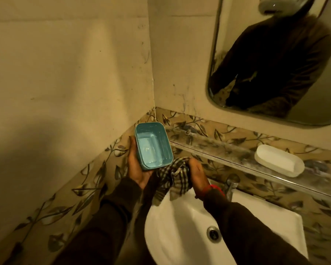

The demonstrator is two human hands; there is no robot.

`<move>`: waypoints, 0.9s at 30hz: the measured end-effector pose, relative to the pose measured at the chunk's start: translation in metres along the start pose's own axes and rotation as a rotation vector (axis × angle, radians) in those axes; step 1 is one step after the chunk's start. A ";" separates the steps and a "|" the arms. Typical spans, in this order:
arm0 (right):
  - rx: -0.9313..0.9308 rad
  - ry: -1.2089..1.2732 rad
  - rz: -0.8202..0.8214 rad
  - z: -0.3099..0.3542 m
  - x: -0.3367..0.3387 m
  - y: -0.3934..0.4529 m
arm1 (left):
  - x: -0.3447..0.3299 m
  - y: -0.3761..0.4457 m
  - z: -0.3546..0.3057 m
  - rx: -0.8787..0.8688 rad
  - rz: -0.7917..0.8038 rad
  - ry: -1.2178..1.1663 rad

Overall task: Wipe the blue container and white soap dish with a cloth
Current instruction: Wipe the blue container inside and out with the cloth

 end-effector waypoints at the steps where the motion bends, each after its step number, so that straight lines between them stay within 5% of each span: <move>1: 0.016 0.075 -0.041 0.015 0.005 -0.011 | -0.001 -0.001 -0.001 -0.007 -0.020 0.019; 5: 0.195 0.355 -0.174 0.089 0.049 -0.053 | -0.027 -0.008 0.008 0.027 0.003 -0.029; 9: 0.266 0.505 -0.017 0.148 0.084 -0.076 | -0.073 -0.025 0.038 0.075 0.111 -0.001; 17: 0.344 -0.805 -0.165 0.156 0.112 -0.098 | -0.162 -0.075 0.123 0.317 0.263 -0.026; 27: 0.569 -1.125 0.055 0.155 0.130 -0.142 | -0.186 -0.081 0.146 0.321 0.319 -0.075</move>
Point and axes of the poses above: each hand's wrist, its own y-axis towards the middle knuckle, its own x-axis out of the back of the hand, z = x × y, the point moved 7 cm from there along y, towards the middle knuckle, and after that the axes turned 7 degrees about -y, right-handed, at the moved point
